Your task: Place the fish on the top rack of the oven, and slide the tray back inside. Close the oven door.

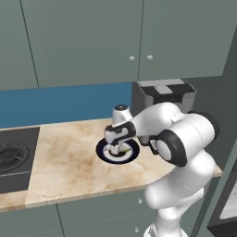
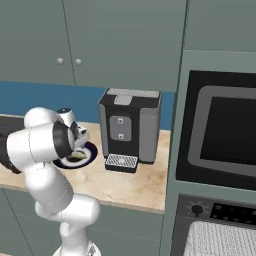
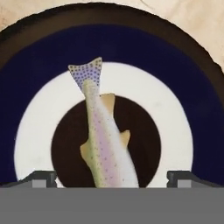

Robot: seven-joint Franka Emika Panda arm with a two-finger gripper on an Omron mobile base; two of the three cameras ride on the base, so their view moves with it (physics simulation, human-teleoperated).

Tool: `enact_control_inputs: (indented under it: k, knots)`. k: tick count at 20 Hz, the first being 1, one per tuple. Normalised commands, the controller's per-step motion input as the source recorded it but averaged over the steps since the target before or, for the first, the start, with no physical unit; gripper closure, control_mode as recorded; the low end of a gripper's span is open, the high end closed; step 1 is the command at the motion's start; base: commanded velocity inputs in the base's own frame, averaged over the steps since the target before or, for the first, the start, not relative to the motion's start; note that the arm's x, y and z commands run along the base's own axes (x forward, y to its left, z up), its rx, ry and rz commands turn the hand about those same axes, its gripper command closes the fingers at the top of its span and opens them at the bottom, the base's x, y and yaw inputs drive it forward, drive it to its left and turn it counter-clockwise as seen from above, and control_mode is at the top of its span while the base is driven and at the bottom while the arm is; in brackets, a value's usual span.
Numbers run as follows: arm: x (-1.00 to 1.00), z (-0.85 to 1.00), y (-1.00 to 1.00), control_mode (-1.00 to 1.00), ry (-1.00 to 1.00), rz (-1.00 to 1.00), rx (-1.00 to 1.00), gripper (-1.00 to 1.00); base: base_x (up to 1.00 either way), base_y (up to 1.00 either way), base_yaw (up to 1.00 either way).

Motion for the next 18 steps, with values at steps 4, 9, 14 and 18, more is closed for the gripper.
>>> enact_control_inputs:
  k: [4,9,14,18]
  knots:
    - [0.28,-0.41,0.00,-1.00,0.00,0.01,0.00,-1.00,0.00,0.00,0.00]
    - [0.18,-0.47,0.00,-1.00,0.00,0.01,0.00,-1.00,0.00,0.00,0.00]
    - [0.16,-0.30,0.01,-1.00,-0.07,0.01,0.00,1.00,0.00,0.00,0.00]
    - [-0.11,-0.11,0.00,-1.00,-0.08,0.10,0.00,1.00,0.00,0.00,0.00]
